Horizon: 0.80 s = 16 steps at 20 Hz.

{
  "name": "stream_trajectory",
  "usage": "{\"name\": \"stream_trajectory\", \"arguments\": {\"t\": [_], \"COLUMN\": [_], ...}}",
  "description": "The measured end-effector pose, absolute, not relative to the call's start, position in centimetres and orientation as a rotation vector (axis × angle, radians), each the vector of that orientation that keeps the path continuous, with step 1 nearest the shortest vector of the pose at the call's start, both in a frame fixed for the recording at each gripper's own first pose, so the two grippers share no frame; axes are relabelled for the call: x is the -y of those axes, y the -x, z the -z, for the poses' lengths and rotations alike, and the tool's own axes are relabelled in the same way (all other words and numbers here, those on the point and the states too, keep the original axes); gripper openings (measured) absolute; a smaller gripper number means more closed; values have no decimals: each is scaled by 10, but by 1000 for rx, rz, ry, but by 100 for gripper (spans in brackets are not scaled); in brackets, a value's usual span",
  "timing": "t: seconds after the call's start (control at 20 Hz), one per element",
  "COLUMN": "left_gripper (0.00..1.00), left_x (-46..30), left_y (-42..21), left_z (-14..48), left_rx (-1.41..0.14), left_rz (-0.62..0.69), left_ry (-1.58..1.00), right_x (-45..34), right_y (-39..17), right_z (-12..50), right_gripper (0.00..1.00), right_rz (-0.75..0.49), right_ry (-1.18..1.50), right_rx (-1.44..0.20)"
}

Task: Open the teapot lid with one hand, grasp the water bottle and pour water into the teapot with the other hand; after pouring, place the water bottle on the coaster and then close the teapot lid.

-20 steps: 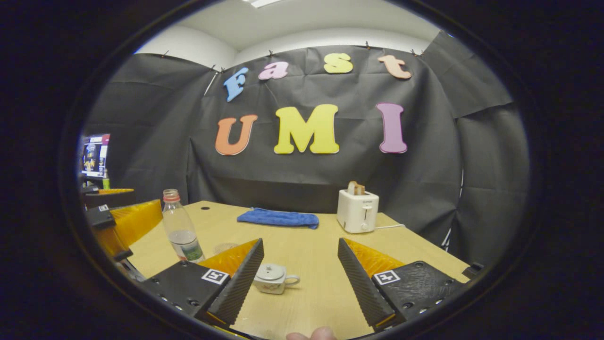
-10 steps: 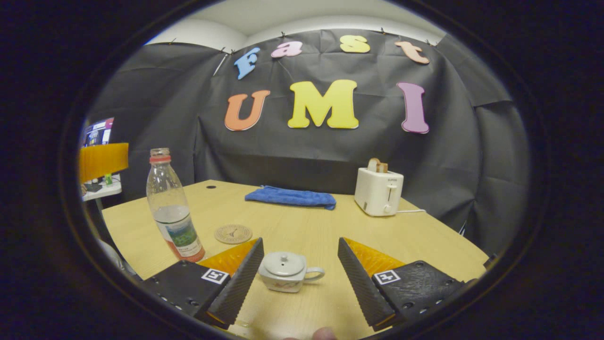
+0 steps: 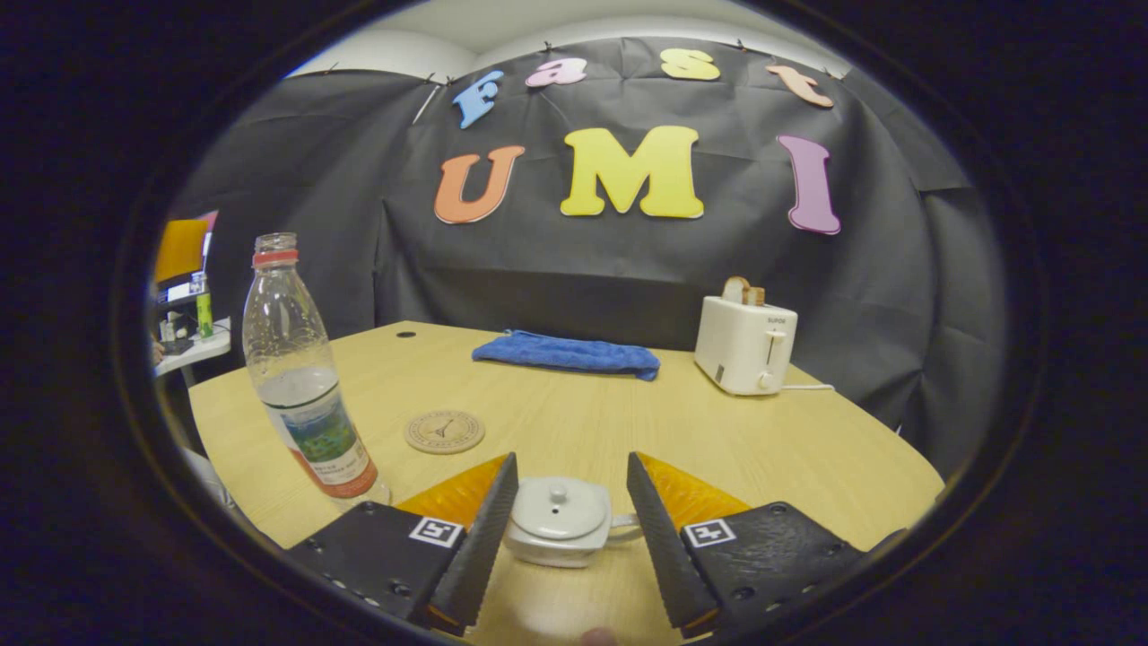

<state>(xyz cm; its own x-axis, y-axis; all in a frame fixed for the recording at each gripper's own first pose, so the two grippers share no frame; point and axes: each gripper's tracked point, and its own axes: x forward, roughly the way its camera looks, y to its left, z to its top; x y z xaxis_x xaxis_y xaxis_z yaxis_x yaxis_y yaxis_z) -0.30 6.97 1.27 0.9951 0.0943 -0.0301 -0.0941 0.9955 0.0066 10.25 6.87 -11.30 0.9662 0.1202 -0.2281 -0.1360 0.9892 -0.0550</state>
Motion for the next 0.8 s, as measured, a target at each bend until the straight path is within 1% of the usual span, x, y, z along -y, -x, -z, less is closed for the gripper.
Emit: {"name": "stream_trajectory", "arguments": {"t": [0.05, 0.1, 0.15, 0.2, 0.25, 0.3, 0.35, 0.5, 0.55, 0.8], "left_gripper": [98, 98, 98, 98, 98, 98, 98, 98, 98, 98], "left_x": [-71, -71, -72, -72, -73, -72, -72, -71, -71, -69], "left_y": [3, 2, 3, 3, 2, 2, 2, 2, 3, 1], "left_z": [-11, -10, -11, -11, -10, -10, -10, -9, -9, -5], "left_rx": [-32, -35, -36, -38, -39, -40, -40, -43, -47, -57], "left_rz": [-93, -92, -93, -94, -96, -96, -94, -88, -85, -77], "left_ry": [-3, -2, -1, -1, -1, -1, -2, -3, -4, -7], "right_x": [-71, -74, -77, -77, -76, -74, -74, -73, -74, -76], "right_y": [-104, -104, -105, -105, -108, -108, -108, -105, -110, -108], "right_z": [114, 115, 114, 114, 114, 113, 114, 116, 115, 111], "right_gripper": [71, 62, 56, 38, 34, 17, 13, 12, 0, 0], "right_rz": [-137, -149, -156, -155, -144, -138, -140, -148, -155, -179], "right_ry": [73, 69, 60, 57, 65, 65, 60, 49, 50, 57], "right_rx": [-229, -236, -236, -237, -238, -238, -244, -246, -248, -231]}}
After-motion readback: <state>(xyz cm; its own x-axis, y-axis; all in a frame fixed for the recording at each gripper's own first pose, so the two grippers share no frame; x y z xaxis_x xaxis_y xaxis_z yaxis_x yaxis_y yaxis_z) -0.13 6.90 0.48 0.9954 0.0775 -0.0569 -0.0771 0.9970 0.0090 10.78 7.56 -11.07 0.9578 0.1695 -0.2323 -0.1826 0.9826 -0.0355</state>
